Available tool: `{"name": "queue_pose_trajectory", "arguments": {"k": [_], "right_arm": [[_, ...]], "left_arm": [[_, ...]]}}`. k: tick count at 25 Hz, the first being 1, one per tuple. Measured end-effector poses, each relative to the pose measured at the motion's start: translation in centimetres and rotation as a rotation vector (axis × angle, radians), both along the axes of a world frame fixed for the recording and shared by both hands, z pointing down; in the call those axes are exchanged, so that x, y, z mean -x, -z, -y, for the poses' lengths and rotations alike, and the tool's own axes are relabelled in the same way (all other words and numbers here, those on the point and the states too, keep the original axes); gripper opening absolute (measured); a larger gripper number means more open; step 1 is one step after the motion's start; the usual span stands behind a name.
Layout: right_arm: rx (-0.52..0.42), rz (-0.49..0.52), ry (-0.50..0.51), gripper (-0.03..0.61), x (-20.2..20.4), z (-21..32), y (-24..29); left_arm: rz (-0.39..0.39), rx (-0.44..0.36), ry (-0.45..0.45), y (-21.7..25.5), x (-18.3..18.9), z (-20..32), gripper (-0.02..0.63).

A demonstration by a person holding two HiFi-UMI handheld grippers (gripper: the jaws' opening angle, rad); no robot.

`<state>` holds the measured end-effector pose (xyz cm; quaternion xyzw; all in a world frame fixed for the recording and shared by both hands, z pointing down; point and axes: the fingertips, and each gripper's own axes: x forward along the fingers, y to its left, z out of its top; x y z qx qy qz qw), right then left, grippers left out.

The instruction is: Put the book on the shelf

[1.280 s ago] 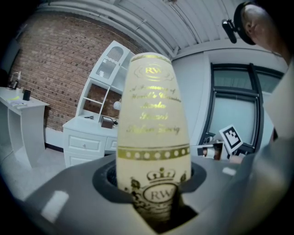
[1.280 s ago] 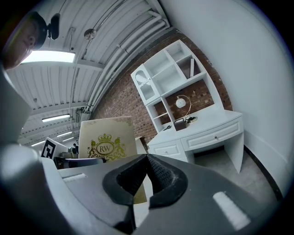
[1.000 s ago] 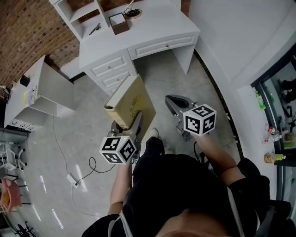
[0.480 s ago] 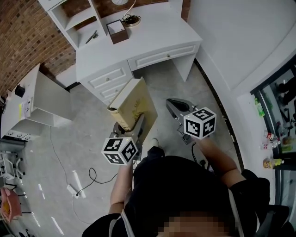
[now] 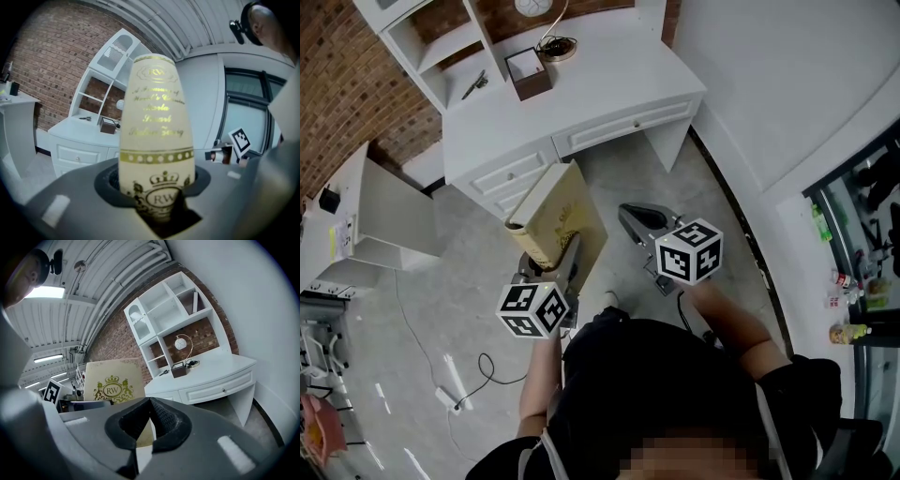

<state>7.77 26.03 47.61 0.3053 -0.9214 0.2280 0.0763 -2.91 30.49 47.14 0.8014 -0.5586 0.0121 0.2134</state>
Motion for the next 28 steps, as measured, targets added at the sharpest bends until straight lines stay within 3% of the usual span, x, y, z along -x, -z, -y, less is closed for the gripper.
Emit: {"name": "queue_pose_trajectory", "arguments": {"k": [28], "right_arm": [[0.021,-0.103,0.0,-0.005,7.7,8.0,-1.3]], "left_arm": [[-0.039,0.003,-0.03,-1.2,7.5,9.1,0.221]]}}
